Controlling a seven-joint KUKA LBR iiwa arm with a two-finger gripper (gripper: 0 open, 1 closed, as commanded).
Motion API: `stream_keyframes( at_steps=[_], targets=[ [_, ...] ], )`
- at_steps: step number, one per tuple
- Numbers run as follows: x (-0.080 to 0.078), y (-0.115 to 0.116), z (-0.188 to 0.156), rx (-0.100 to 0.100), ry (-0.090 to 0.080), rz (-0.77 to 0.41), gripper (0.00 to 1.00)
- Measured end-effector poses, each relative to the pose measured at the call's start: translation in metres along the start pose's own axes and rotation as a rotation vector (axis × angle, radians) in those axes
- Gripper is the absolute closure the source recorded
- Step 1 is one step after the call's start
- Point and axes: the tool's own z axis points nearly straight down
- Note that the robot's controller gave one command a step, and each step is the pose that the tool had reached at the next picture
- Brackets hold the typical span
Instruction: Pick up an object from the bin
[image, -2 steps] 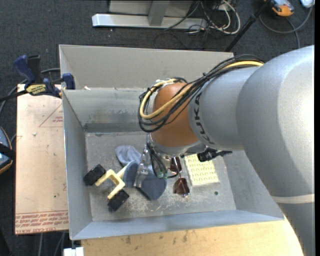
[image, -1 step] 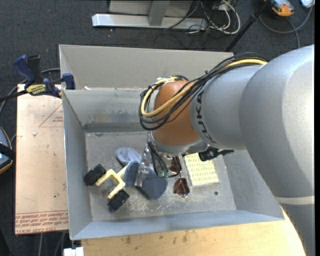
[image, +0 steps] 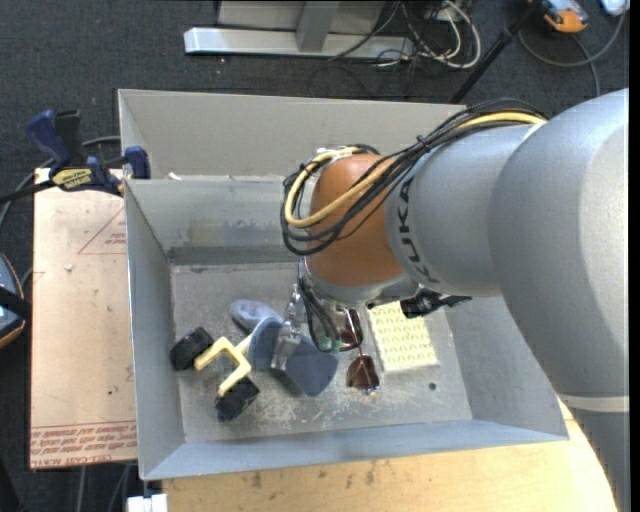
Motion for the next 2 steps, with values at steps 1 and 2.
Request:
stream_keyframes(
  at_steps=[1, 2],
  targets=[
    [0.000, 0.000, -0.012, -0.001, -0.001, -0.001, 1.00],
    [0.000, 0.000, -0.024, -0.001, -0.001, -0.002, 1.00]
  ],
)
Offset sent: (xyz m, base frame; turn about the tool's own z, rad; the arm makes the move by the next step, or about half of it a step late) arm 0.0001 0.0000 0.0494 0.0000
